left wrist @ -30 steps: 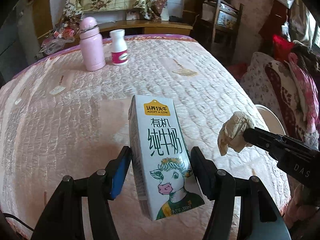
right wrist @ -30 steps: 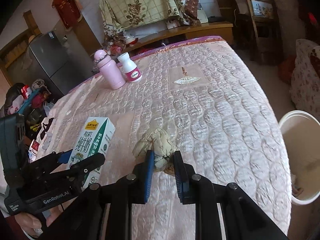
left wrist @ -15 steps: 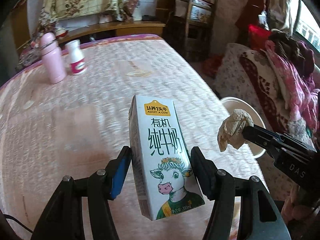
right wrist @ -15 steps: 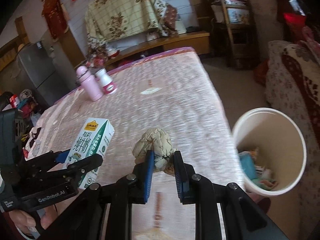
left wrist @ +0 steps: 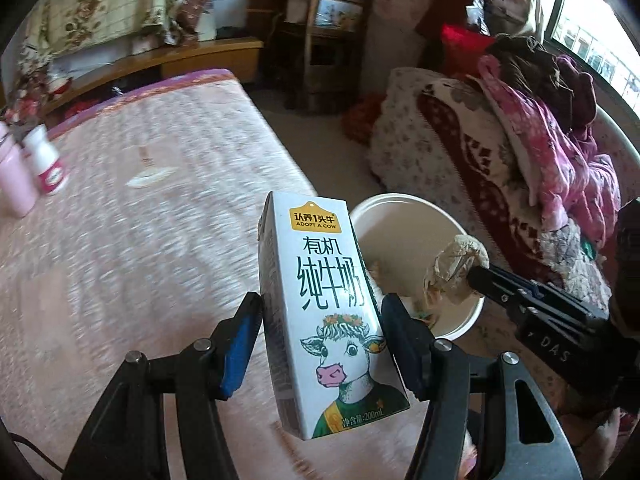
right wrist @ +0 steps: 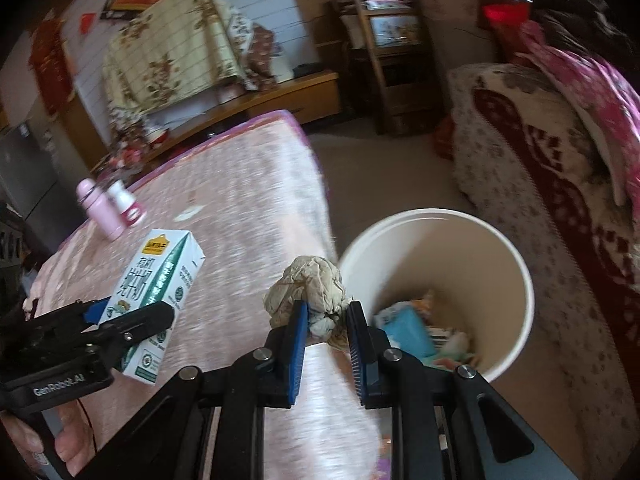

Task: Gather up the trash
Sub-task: 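Carry the milk carton and tissue over the white bucket, then open both tools to drop carton and tissue into the bucket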

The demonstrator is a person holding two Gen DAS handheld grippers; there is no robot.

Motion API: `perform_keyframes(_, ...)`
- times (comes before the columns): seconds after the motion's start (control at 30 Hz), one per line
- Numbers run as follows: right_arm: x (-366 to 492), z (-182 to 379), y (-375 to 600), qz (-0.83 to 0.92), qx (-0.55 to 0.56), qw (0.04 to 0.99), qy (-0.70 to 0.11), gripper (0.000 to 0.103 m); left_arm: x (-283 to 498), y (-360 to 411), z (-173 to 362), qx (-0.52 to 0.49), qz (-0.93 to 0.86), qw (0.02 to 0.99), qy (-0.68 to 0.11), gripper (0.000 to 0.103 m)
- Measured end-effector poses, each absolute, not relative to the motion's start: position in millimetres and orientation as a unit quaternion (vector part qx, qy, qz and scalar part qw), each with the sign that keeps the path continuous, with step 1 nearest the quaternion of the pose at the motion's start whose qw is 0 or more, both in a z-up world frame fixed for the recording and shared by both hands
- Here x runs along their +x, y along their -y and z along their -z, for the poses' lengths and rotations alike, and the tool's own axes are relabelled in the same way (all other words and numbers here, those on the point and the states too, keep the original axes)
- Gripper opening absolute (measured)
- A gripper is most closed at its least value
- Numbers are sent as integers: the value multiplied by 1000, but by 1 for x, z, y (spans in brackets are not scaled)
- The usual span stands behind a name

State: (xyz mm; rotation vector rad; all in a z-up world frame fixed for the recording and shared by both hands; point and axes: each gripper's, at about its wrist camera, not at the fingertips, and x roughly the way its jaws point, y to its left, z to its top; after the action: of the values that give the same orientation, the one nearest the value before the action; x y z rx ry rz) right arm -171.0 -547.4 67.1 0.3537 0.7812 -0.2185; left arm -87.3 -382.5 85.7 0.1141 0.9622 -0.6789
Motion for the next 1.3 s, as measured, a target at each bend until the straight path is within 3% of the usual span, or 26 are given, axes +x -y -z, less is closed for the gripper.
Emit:
perform_keyframes(0.17, -171, -56, 585, 136, 200, 893, -378, 22, -77, 419, -82, 63, 336, 820, -459, 63)
perform_keyframes(0.23, -170, -52, 597, 149, 208, 890, -376, 22, -74, 433, -80, 72, 341, 818, -458, 59)
perform_keyframes(0.3, -170, -48, 607, 159, 214, 888, -374, 22, -70, 443, -77, 76, 346, 813, -462, 48)
perform_keyframes(0.53, -167, -26, 631, 189, 226, 877, -380, 22, -54, 468, -56, 72, 348, 798, -486, 45)
perform_keyframes(0.8, -158, 0, 648, 199, 245, 856, -409, 29, -46, 471, -45, 70, 349, 794, -493, 46)
perform_keyframes(0.9, -157, 5, 652, 204, 257, 849, -414, 29, -49, 470, -45, 73, 350, 796, -488, 62)
perform_keyframes(0.97, -158, 4, 651, 205, 256, 851, -410, 37, -55, 466, -46, 69, 349, 804, -477, 67)
perform_keyframes(1.03, -160, 2, 649, 209, 253, 853, -406, 76, -59, 462, -48, 69, 349, 810, -466, 73)
perform_keyframes(1.13, -164, -1, 646, 208, 258, 856, -397, 76, -68, 455, -54, 74, 345, 824, -443, 79)
perform_keyframes(1.3, -173, -13, 637, 212, 253, 863, -383, 76, -77, 438, -63, 73, 334, 838, -426, 80)
